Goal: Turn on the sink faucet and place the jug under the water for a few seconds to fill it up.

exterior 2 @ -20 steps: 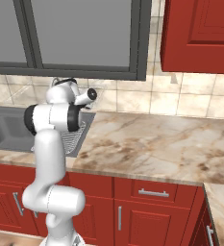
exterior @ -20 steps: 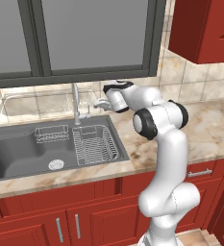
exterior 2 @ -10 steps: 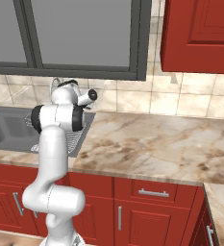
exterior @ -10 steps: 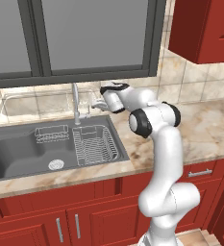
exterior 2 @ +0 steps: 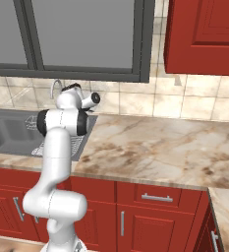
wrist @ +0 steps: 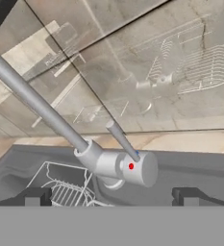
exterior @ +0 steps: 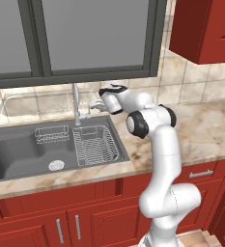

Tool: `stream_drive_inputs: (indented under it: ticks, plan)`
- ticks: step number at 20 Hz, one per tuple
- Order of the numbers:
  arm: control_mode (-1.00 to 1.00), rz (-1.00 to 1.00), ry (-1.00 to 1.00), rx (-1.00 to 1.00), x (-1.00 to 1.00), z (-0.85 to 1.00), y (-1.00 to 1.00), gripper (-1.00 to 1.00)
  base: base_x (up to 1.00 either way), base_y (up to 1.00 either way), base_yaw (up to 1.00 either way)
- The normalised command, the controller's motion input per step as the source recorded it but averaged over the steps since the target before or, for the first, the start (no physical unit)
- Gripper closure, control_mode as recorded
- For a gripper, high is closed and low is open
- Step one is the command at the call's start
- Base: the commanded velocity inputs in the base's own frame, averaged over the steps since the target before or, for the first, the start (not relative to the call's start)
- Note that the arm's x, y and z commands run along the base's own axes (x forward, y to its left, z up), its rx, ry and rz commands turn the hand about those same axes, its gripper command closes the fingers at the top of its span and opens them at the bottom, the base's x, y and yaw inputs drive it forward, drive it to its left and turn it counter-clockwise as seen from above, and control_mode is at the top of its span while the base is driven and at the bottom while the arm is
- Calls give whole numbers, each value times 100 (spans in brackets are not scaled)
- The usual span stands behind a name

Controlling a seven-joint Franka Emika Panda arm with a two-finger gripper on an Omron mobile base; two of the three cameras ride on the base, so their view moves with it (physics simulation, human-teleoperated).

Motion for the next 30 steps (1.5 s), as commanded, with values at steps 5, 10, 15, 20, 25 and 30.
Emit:
stream_drive_inputs:
  ticks: [5,10,15,20,25,30]
  plan:
    - [-100,0,1,0,6,-13,24,-100,0,0,0]
    - [-100,0,0,0,0,-6,12,-100,0,0,0]
    - [-100,0,0,0,17,0,0,-100,0,0,0]
    - [-100,0,0,0,21,0,0,-100,0,0,0]
    - [-100,0,0,0,27,-5,0,-100,0,0,0]
    - [-100,0,0,0,22,0,0,-100,0,0,0]
